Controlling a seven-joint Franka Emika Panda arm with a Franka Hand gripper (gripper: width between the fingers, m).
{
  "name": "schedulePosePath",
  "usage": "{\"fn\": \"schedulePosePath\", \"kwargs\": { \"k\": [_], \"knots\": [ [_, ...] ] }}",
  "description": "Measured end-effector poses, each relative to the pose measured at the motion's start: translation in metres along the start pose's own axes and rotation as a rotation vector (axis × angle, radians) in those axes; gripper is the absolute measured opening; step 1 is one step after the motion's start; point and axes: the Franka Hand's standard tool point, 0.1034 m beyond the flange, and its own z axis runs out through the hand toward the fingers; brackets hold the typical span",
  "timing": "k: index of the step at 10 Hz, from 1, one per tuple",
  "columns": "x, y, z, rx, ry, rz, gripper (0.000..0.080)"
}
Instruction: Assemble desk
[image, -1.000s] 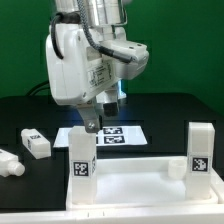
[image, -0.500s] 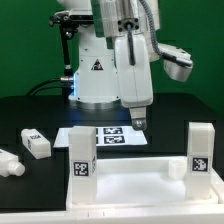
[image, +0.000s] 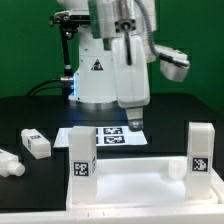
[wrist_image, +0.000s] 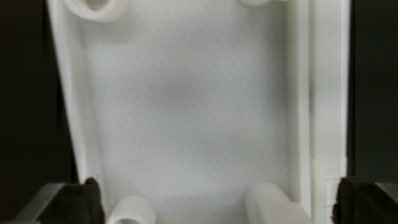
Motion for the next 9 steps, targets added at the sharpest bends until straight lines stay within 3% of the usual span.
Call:
{"fn": "schedulePosePath", "kwargs": {
  "k": [2,5,7,8,9],
  "knots": [
    [0.000,0.032,0.031,-0.028,0.034,-0.010,0.0649],
    [-0.004,0.059,0.071,-0.081,0.067,-0.020,0.0649],
    [-0.002,0.067,0.083,-0.102,0.082,-0.023,0.0649],
    [-0.008,0.072,0.092,-0.124,0.090,-0.016,0.0649],
    [-0.012,0.070,0.093,-0.130,0.086,-0.020,0.0649]
  ]
}}
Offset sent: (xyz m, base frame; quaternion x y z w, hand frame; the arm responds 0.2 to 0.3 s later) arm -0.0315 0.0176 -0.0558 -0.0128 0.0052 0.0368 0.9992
